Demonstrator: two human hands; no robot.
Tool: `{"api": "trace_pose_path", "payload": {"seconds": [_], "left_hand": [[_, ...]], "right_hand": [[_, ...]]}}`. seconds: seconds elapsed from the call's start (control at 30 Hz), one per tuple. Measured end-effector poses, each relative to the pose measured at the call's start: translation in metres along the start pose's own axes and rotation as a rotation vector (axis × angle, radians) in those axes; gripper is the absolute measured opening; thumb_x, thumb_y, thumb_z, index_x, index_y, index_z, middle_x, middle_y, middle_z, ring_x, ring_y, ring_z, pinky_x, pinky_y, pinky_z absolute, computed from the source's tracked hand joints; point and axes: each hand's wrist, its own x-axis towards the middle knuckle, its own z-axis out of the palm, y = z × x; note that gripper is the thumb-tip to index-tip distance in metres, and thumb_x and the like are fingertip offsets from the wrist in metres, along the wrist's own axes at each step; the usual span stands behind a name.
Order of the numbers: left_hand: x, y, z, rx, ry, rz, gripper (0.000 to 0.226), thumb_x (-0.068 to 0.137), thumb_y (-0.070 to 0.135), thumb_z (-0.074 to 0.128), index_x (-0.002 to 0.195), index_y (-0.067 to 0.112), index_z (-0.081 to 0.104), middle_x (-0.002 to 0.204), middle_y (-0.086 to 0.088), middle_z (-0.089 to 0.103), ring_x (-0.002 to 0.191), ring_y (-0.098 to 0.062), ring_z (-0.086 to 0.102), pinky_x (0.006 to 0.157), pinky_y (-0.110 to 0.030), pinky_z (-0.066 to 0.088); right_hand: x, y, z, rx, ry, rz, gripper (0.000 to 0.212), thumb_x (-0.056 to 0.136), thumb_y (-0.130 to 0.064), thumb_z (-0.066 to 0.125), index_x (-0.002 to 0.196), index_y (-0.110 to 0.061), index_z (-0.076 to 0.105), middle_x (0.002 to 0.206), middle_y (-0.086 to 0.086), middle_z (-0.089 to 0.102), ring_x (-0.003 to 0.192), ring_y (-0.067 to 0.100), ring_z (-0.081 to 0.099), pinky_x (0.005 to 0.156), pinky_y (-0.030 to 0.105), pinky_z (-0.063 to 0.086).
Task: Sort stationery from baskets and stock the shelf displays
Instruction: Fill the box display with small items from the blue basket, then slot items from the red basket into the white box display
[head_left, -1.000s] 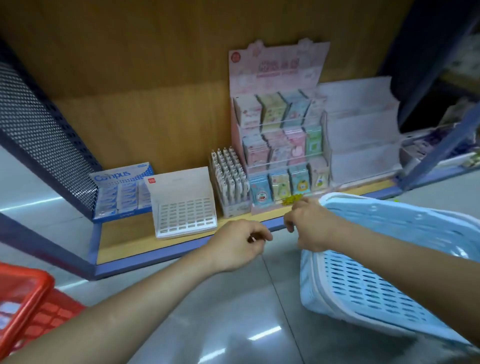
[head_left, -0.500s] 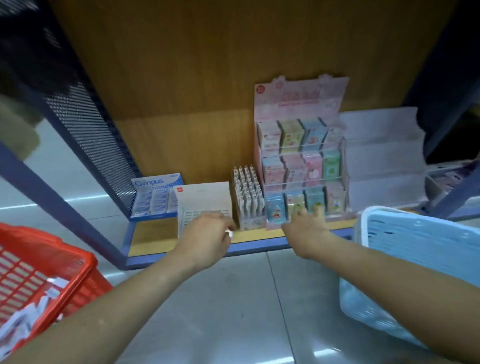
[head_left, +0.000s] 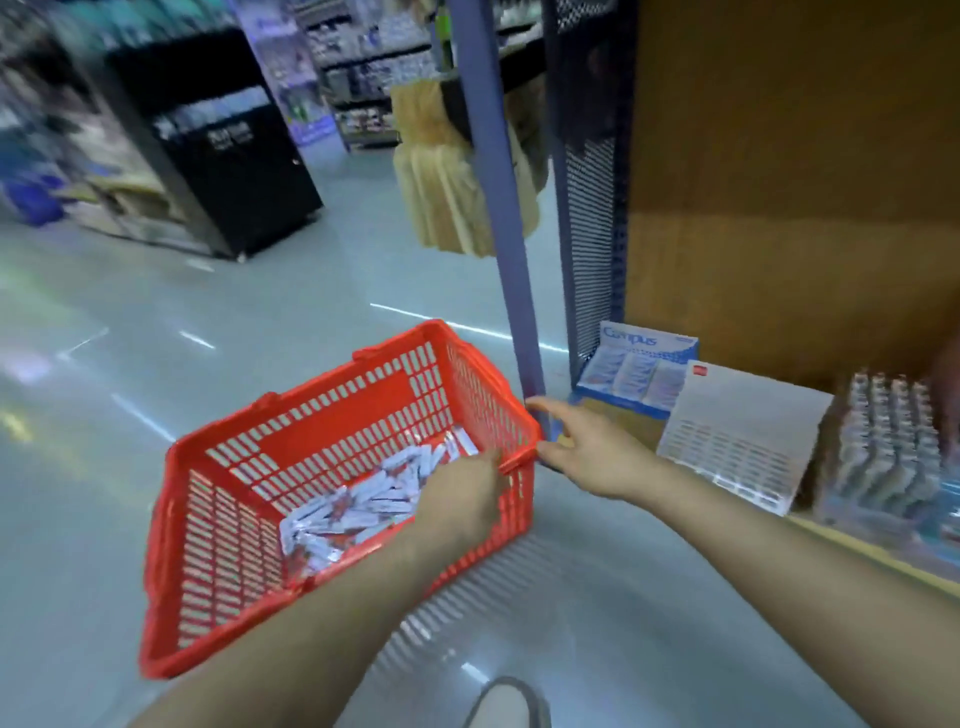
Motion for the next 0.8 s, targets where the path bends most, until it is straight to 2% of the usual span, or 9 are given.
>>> {"api": "trace_pose_path", "payload": {"seconds": [0.07, 0.13, 0.2, 0.37, 0.43, 0.53, 0.63, 0.73, 0.8], "left_hand": [[-0.026, 0.001, -0.01, -0.082, -0.012, 0.089, 0.02, 0.097, 0.028, 0.047, 0.111, 0.014, 0.053, 0.112, -0.016, 0.064, 0.106, -0.036, 0.059, 0.077, -0.042, 0.043], [-0.056, 0.002, -0.015, -0.137, -0.03, 0.163, 0.018, 0.097, 0.029, 0.049, 0.108, 0.016, 0.054, 0.105, -0.015, 0.067, 0.1, -0.036, 0.06, 0.072, -0.041, 0.04], [-0.079, -0.001, -0.017, -0.177, -0.058, 0.235, 0.017, 0.097, 0.031, 0.051, 0.106, 0.018, 0.055, 0.102, -0.015, 0.067, 0.097, -0.038, 0.06, 0.069, -0.04, 0.038], [-0.079, -0.01, -0.023, -0.317, -0.041, 0.258, 0.018, 0.096, 0.032, 0.053, 0.107, 0.019, 0.058, 0.102, -0.013, 0.068, 0.097, -0.036, 0.06, 0.069, -0.037, 0.038], [-0.073, -0.01, -0.021, -0.348, -0.037, 0.264, 0.02, 0.096, 0.032, 0.053, 0.111, 0.021, 0.059, 0.103, -0.012, 0.068, 0.097, -0.036, 0.06, 0.072, -0.038, 0.042], [-0.064, -0.01, -0.016, -0.347, -0.028, 0.273, 0.026, 0.094, 0.037, 0.049, 0.115, 0.023, 0.057, 0.104, -0.013, 0.068, 0.097, -0.038, 0.061, 0.075, -0.04, 0.047], [-0.057, -0.007, -0.017, -0.354, -0.058, 0.361, 0.028, 0.093, 0.041, 0.049, 0.112, 0.025, 0.06, 0.101, -0.01, 0.069, 0.095, -0.034, 0.062, 0.074, -0.036, 0.046], [-0.049, -0.02, -0.022, -0.663, -0.269, 0.416, 0.025, 0.097, 0.036, 0.054, 0.11, 0.019, 0.068, 0.099, -0.006, 0.071, 0.088, -0.02, 0.064, 0.078, -0.03, 0.047], [-0.036, -0.045, -0.021, -0.895, -0.362, 0.291, 0.029, 0.098, 0.034, 0.055, 0.108, 0.012, 0.069, 0.099, -0.007, 0.072, 0.09, -0.018, 0.067, 0.081, -0.029, 0.051]], "right_hand": [[0.013, -0.009, 0.019, 0.173, -0.033, 0.098, 0.047, 0.096, -0.018, 0.056, 0.142, -0.02, 0.045, 0.112, 0.001, 0.064, 0.082, 0.007, 0.055, 0.059, 0.006, 0.04], [0.02, -0.01, 0.035, 0.164, -0.068, 0.116, 0.049, 0.093, -0.013, 0.056, 0.141, -0.017, 0.047, 0.129, 0.008, 0.062, 0.099, 0.019, 0.063, 0.081, 0.022, 0.052], [0.02, -0.007, 0.046, 0.074, -0.089, 0.124, 0.053, 0.088, -0.007, 0.058, 0.14, -0.015, 0.048, 0.132, 0.01, 0.06, 0.114, 0.025, 0.061, 0.098, 0.037, 0.048], [0.029, -0.002, 0.063, 0.025, -0.013, 0.114, 0.048, 0.091, -0.011, 0.059, 0.137, -0.023, 0.052, 0.129, 0.006, 0.062, 0.113, 0.026, 0.061, 0.097, 0.038, 0.049], [0.032, -0.002, 0.065, -0.075, 0.014, 0.083, 0.049, 0.093, -0.016, 0.056, 0.14, -0.023, 0.044, 0.125, 0.012, 0.064, 0.11, 0.031, 0.061, 0.093, 0.042, 0.05], [0.035, 0.0, 0.055, -0.243, -0.053, 0.063, 0.055, 0.092, -0.017, 0.051, 0.142, -0.023, 0.029, 0.109, 0.021, 0.064, 0.095, 0.039, 0.063, 0.08, 0.046, 0.053], [0.03, 0.009, 0.041, -0.616, -0.073, 0.041, 0.052, 0.089, -0.029, 0.051, 0.135, -0.022, 0.027, 0.097, 0.013, 0.063, 0.083, 0.035, 0.063, 0.067, 0.042, 0.055], [0.029, 0.001, 0.036, -0.967, 0.007, -0.108, 0.052, 0.092, -0.036, 0.049, 0.138, -0.022, 0.031, 0.121, 0.01, 0.053, 0.112, 0.031, 0.052, 0.081, 0.04, 0.047], [0.034, -0.014, 0.04, -0.971, 0.026, -0.242, 0.058, 0.092, -0.037, 0.051, 0.144, -0.023, 0.031, 0.137, 0.011, 0.042, 0.126, 0.03, 0.041, 0.093, 0.043, 0.042]]}}
